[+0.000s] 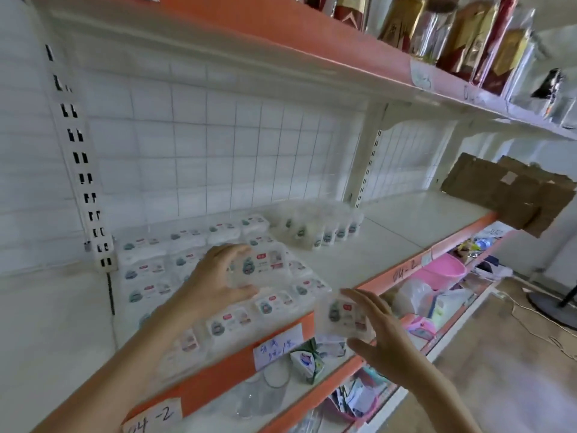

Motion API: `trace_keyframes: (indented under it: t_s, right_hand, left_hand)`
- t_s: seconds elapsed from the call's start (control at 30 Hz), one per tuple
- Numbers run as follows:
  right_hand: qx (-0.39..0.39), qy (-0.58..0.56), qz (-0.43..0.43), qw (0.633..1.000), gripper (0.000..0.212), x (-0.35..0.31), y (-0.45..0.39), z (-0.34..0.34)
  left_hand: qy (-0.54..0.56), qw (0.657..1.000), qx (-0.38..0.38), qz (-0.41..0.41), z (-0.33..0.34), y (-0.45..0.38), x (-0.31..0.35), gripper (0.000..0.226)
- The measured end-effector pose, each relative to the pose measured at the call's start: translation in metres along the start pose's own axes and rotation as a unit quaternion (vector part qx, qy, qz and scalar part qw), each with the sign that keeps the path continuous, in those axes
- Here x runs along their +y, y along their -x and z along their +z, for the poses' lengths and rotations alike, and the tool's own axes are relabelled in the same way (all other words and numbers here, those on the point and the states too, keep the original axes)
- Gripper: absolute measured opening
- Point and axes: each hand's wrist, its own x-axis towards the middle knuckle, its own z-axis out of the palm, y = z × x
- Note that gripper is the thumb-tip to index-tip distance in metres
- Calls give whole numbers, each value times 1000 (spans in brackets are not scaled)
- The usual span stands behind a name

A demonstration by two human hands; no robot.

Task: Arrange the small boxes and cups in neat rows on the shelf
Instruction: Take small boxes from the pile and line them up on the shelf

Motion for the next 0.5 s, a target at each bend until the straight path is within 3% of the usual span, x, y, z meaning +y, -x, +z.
trace_keyframes:
  t_s: [0.1, 0.2, 0.5]
  right_hand:
    - [-8, -38, -42, 998, 74, 16, -51, -5]
    - [-28, -41, -86, 995, 73, 29, -103, -7]
    - [-163, -27, -162, 973, 72, 67, -240, 17]
  left_hand:
    - [3, 997, 51, -56, -11, -26, -10, 65]
    - [-27, 991, 81, -100, -16, -47, -23, 66]
    - [-151, 962, 34, -227, 6, -85, -56, 76]
